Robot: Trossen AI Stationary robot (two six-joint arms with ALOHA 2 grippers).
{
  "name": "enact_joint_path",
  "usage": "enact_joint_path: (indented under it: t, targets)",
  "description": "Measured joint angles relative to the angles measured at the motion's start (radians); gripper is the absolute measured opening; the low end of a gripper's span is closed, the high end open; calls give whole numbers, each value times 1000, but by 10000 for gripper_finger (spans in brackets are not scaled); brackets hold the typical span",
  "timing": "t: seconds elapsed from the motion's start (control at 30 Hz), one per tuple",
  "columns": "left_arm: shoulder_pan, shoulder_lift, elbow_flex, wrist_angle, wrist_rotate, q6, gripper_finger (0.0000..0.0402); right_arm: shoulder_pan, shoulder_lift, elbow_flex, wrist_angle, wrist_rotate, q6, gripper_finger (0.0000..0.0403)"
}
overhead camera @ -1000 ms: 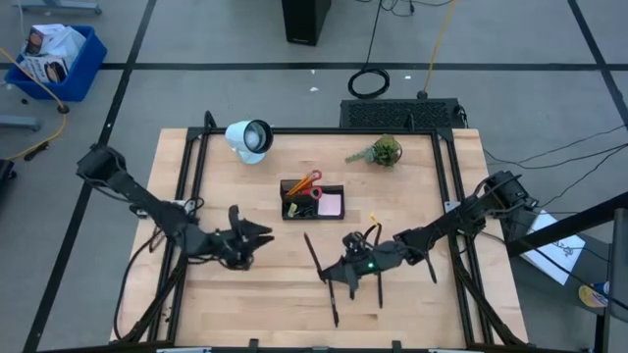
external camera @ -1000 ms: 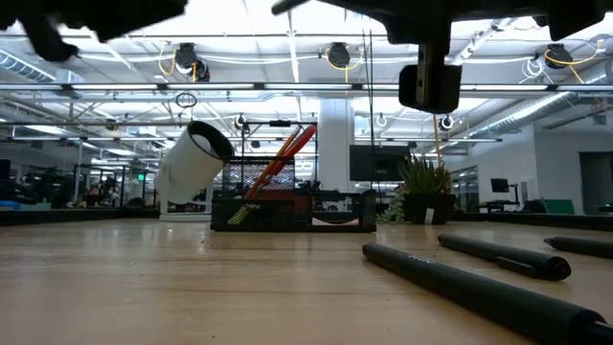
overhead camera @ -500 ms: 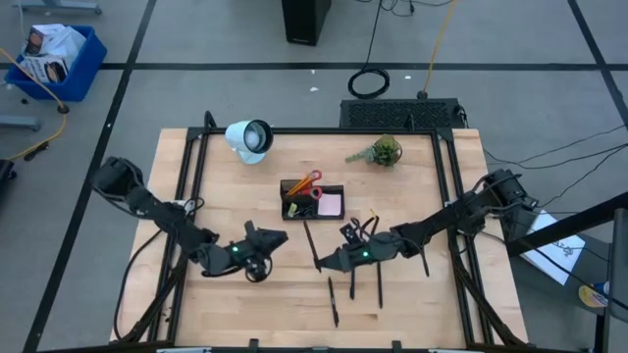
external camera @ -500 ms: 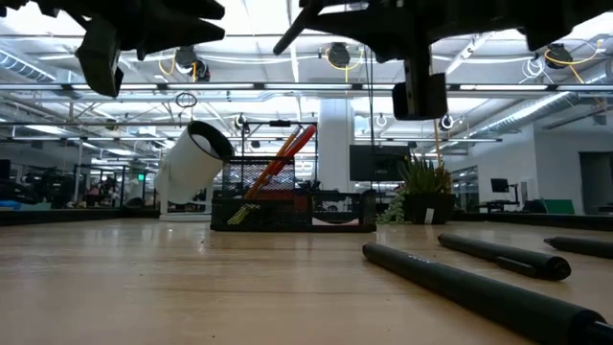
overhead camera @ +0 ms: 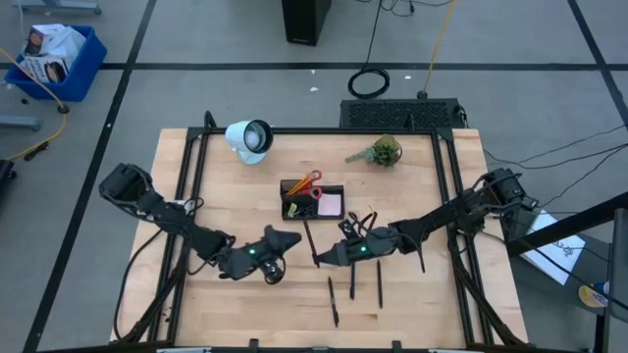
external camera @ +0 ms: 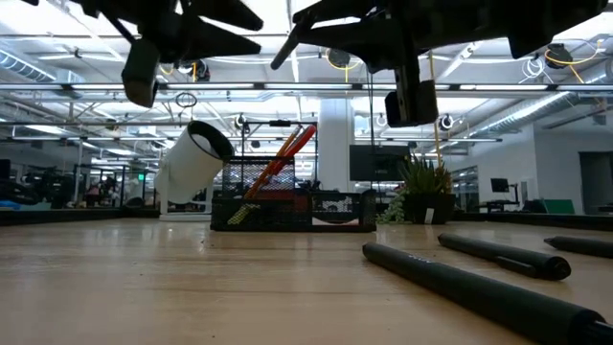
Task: Pick and place office supplies into organizer
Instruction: Put the black pen into the black desk organizer
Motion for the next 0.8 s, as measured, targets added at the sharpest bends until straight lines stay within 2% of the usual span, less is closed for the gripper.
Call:
enact_joint_path:
  t: [0.37, 0.8]
  targets:
    - [45, 69, 5, 34, 57, 55, 117, -4, 0, 0, -11, 1, 0, 30]
    - [103, 70, 4, 111, 170, 113, 117, -22, 0, 1, -21, 1, 1, 30]
